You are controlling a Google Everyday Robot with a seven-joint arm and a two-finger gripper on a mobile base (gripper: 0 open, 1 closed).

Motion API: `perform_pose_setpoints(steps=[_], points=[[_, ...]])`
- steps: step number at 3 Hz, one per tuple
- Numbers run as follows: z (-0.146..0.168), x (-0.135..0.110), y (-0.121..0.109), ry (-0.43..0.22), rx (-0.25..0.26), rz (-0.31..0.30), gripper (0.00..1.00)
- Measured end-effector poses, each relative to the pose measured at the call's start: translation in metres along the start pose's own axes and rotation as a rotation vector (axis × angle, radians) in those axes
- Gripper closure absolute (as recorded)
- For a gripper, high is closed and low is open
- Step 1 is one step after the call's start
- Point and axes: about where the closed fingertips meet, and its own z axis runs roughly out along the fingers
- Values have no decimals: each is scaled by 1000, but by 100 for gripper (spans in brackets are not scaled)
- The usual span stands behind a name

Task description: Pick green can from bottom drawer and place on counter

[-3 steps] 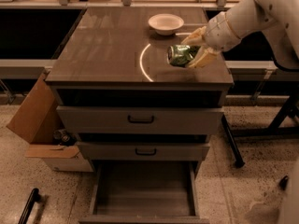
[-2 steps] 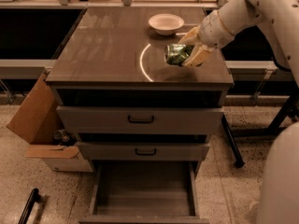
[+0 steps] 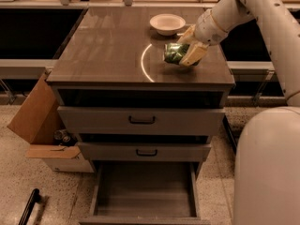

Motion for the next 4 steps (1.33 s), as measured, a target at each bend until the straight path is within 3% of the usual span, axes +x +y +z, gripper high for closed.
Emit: perform_pose_setpoints(steps=[1, 2, 3, 4], points=[[7, 3, -8, 7, -9, 23, 0], [7, 3, -12, 16, -7, 30, 0], [-18, 10, -9, 38, 37, 47, 0], [-59, 23, 13, 55, 124, 94, 0]])
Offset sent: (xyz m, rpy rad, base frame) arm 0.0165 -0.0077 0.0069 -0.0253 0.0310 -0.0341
